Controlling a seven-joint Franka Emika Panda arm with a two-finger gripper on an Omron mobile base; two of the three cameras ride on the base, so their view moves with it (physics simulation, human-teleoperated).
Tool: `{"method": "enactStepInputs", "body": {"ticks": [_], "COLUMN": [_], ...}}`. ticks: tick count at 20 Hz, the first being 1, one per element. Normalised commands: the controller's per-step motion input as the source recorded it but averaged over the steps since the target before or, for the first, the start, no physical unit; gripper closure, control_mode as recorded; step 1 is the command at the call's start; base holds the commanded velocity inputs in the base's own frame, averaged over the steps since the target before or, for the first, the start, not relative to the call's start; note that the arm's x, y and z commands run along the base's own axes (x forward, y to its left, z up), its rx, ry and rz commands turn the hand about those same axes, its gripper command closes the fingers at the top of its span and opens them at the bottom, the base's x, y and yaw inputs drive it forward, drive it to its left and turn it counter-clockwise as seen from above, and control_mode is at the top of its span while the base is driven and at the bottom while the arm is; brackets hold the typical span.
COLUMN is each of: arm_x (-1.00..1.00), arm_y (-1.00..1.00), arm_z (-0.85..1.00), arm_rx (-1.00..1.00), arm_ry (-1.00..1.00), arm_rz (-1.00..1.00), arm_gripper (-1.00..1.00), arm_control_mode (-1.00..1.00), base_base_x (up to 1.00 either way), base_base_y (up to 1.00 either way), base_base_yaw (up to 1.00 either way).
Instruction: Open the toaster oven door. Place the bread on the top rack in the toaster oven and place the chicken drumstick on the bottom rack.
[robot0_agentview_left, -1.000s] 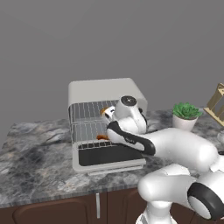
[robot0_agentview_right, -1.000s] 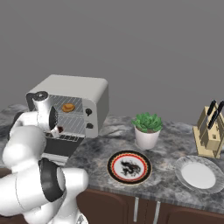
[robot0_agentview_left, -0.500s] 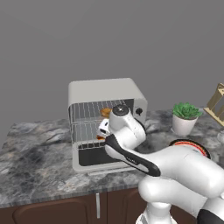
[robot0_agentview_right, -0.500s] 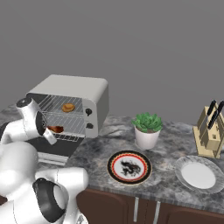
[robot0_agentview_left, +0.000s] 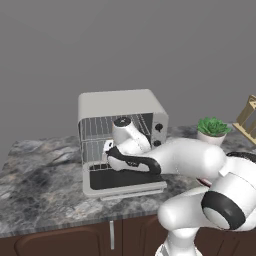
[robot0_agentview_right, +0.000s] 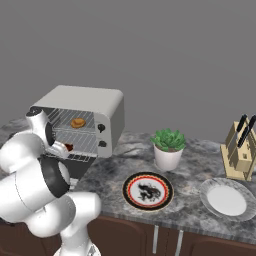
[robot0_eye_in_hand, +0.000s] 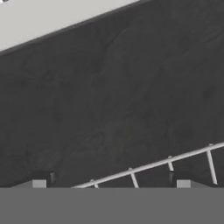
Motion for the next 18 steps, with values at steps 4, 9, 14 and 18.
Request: {"method": "enactStepInputs", "body": {"ticks": [4, 9, 14, 18], "arm_x": [0.04, -0.08, -0.12, -0.47], "arm_y": [0.01, -0.17, -0.22, -0.13], "arm_z": [-0.38, -0.22, -0.26, 0.09], "arm_rx": [-0.05, -0.01, 0.00, 0.01], "arm_ry": [0.01, 0.00, -0.01, -0.04], "arm_rz": [0.13, 0.07, 0.02, 0.05], "arm_gripper": [-1.00, -1.00, -1.00, -1.00], "arm_control_mode": [-1.00, -1.00, -1.00, -1.00], "base_base_x": [0.00, 0.00, 0.00, 0.00], "base_base_y": [0.00, 0.00, 0.00, 0.00], "base_base_yaw": [0.00, 0.00, 0.00, 0.00]}}
